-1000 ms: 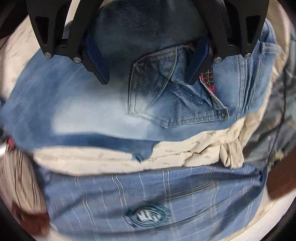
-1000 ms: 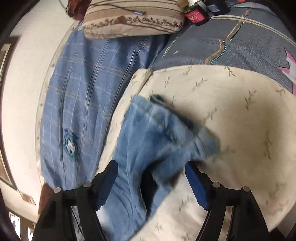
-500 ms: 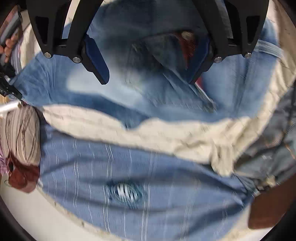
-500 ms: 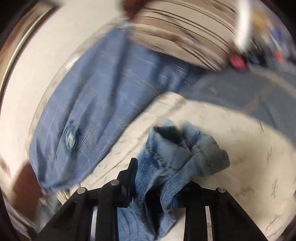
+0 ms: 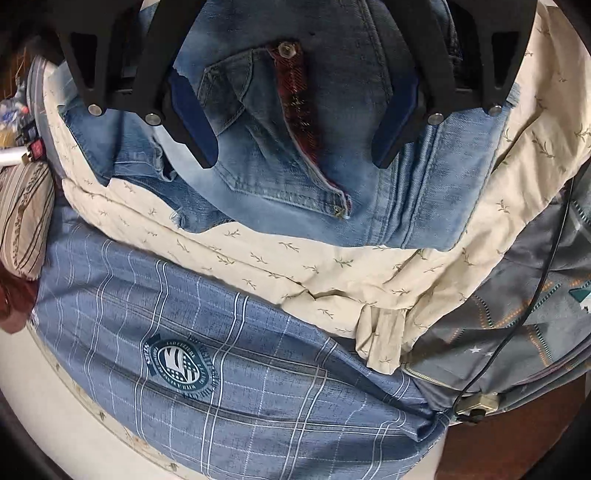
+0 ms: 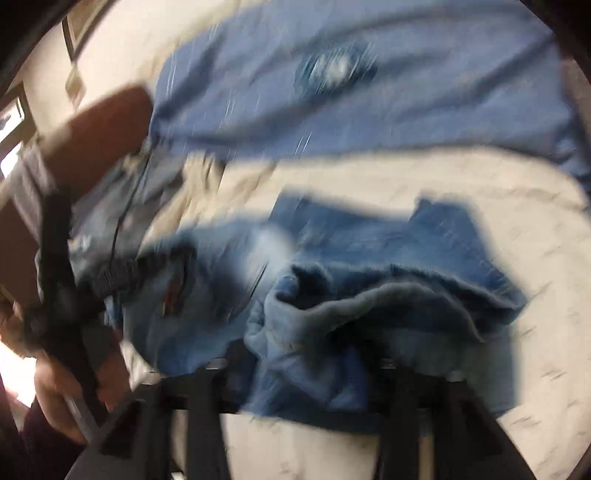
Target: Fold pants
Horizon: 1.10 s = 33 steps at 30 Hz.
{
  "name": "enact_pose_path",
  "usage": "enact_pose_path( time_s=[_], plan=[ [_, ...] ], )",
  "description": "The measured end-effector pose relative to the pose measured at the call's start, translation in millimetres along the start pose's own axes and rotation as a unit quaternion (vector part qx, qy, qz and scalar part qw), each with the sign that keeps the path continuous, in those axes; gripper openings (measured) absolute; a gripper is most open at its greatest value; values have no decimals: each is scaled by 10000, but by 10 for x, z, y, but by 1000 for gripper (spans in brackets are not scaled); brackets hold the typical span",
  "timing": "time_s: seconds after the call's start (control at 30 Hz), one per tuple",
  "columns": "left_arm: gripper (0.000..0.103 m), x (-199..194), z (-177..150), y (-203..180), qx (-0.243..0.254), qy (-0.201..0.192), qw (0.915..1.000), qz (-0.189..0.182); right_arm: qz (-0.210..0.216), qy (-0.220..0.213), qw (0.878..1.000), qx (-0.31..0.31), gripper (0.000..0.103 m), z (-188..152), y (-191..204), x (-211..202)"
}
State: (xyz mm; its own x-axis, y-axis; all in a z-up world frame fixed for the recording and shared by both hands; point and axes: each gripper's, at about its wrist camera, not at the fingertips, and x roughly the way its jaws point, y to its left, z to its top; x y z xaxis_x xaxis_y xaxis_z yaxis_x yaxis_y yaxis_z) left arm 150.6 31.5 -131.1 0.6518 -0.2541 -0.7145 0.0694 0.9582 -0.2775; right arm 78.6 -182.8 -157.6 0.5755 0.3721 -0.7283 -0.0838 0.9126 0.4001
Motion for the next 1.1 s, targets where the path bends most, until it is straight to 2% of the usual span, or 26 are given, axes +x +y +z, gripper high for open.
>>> enact_pose_path(
  time_s=[0.17,0.3,0.43,0.6,0.67,0.7,0.73,0.8,0.87,0.93,1.07,1.1],
  plan=[
    [85,-32,-1,-2,54,-28,10000,-66,377,80,9990,-213,58,-96,51,-42],
    [85,-87,-4,-36,105,-124,9995,-253,833,-239,9960,-198,59,-101,-60,-343],
    [85,-103,-32,-140,301,-137,9986,-409,1142,-794,9883,633,60,-38,-431,-581],
    [85,-98,-58,-236,527,-136,9978,-377,1192,-749,9732,1819,61,90,-896,-455],
    [85,-121,-47,-189,427,-166,9980,-439,1288,-947,9573,2408,61,103,-1072,-450],
    [85,-130,-46,-165,374,-152,9978,-533,1493,-1149,9432,2737,61,72,-1189,-483],
    [85,-145,-49,-158,342,-138,9974,-623,1542,-1266,9354,2918,61,52,-1262,-506],
    [85,-165,-58,-165,314,-127,9961,-814,1447,-1467,9271,3130,61,13,-1375,-570],
    [85,-173,-81,-236,402,-60,9932,-1090,1236,-1434,9257,3274,62,-19,-1455,-565],
    [85,-161,-150,-388,705,110,9881,-1362,1226,-1337,9216,3431,62,-33,-1507,-532],
    [85,-102,-319,-679,1428,423,9775,-1493,1084,-1149,9230,3510,62,-26,-1532,-389],
    [85,-36,-386,-767,1664,653,9724,-1499,1094,-1037,9234,3531,62,-17,-1514,-332]
  ],
)
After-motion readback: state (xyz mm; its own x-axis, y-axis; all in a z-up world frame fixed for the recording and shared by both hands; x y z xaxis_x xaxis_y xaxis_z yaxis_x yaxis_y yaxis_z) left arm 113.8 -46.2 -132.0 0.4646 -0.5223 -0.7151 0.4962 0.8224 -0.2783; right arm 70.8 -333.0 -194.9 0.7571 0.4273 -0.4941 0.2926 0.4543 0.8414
